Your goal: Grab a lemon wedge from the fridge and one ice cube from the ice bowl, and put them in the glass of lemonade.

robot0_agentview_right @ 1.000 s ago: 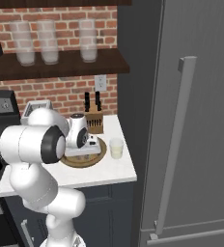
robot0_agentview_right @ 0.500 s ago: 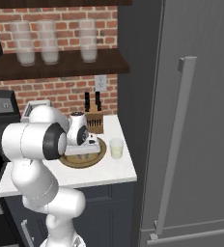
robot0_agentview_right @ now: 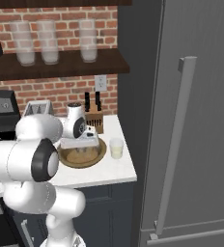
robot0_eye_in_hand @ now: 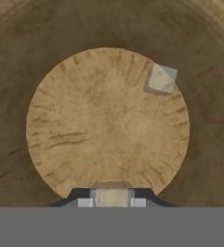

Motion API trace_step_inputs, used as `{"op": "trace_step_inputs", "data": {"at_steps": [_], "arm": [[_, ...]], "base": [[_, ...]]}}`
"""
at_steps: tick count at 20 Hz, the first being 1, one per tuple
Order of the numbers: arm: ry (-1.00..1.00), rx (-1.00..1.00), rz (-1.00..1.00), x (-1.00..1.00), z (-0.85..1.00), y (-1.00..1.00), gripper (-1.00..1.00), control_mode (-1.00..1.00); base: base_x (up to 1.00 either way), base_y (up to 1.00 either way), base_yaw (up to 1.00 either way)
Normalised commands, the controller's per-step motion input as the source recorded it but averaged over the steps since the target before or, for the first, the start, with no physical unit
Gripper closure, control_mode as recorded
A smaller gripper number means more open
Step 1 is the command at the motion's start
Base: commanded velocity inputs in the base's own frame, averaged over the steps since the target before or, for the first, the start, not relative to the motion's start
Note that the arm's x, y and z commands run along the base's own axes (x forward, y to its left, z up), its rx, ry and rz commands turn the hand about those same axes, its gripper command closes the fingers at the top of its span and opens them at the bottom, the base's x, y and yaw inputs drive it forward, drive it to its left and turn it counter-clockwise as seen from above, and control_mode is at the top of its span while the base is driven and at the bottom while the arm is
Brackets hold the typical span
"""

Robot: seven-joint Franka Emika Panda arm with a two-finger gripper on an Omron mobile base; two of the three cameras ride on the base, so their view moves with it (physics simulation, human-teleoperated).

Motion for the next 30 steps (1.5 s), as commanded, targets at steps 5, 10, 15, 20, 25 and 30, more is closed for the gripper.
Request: {"op": "trace_step_inputs", "data": {"at_steps": [5, 10, 15, 20, 25, 30], "arm": [[-0.07, 0.01, 0.00, -0.34, 0.92, -0.23, 1.00, -1.00], [-0.11, -0.03, -0.09, -0.02, 0.56, -0.09, 1.00, -1.00], [-0.07, -0.07, -0.18, 0.00, 0.56, -0.07, 1.00, -1.00], [0.00, -0.01, -0.36, 0.12, 0.37, -0.23, 1.00, -1.00], [0.00, 0.08, -0.32, 0.20, -0.01, -0.69, 1.00, -1.00], [0.00, 0.10, -0.25, 0.39, -0.08, -0.83, 1.00, -1.00]], "base": [[0.00, 0.00, 0.00], [0.00, 0.00, 0.00], [0.00, 0.00, 0.00], [0.00, 0.00, 0.00], [0.00, 0.00, 0.00], [0.00, 0.00, 0.00]]}}
